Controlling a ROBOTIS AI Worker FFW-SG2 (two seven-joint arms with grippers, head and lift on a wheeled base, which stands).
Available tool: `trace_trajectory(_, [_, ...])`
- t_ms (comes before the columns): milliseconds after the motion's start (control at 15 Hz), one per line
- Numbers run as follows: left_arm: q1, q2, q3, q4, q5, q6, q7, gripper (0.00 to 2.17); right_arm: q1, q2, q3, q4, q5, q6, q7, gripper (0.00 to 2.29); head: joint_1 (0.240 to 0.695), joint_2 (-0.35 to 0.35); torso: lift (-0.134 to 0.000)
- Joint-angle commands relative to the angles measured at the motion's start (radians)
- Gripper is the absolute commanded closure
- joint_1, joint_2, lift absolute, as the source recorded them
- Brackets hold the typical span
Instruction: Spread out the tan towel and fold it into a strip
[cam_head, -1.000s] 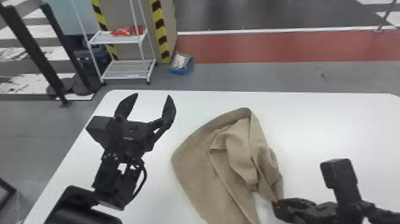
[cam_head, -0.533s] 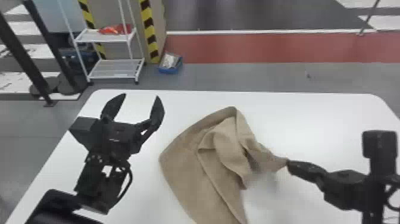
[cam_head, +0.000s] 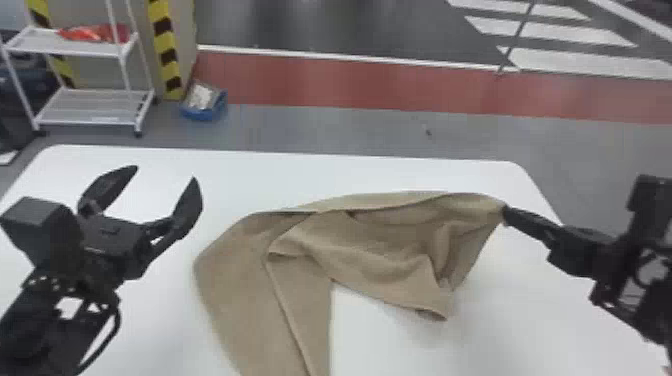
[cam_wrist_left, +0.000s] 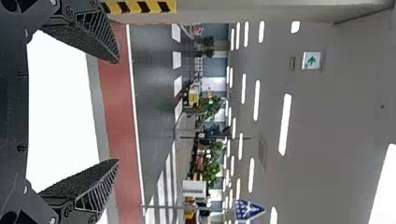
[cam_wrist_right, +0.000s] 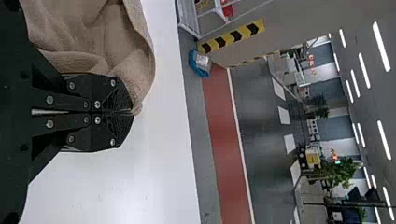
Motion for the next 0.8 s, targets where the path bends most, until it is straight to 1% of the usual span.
trace_trajectory(0, [0.001,0.0,-0.002,-0.006,-0.002,0.045,-0.026,0.15,-0.02,-0.02,-0.026,0.092,-0.001,-0.029,0.002,1.72,0.695,-0.225,-0.124])
trace_trajectory(133, [0.023,0.002,0.002,-0.035,-0.001,0.048,-0.033,0.15,-0.05,-0.043,-0.038,0.193,0.009,-0.093,-0.001,1.71,0.695,-0.257,-0.124])
trace_trajectory(200, [0.03,0.006,0.004,-0.052,0.002,0.066,-0.045,0.15,-0.072,-0.057,-0.037,0.234,0.035,-0.093,-0.001,1.71,0.695,-0.282,-0.124])
trace_trajectory(333, [0.043,0.02,0.007,-0.083,0.006,0.116,-0.069,0.15,-0.123,-0.063,-0.04,0.323,0.086,-0.093,-0.001,1.71,0.695,-0.31,-0.124])
trace_trajectory(400, [0.047,0.023,0.007,-0.086,0.006,0.116,-0.08,0.15,-0.13,-0.065,-0.041,0.345,0.085,-0.093,-0.001,1.71,0.695,-0.324,-0.124])
trace_trajectory(533, [0.032,0.025,-0.012,-0.061,0.006,0.116,-0.082,0.15,-0.127,-0.065,-0.046,0.348,0.086,-0.093,0.006,1.71,0.695,-0.343,-0.124])
trace_trajectory(733, [-0.068,-0.003,-0.065,0.095,-0.007,0.103,-0.095,0.16,-0.106,-0.06,-0.044,0.331,0.088,-0.09,0.009,1.71,0.695,-0.35,-0.124])
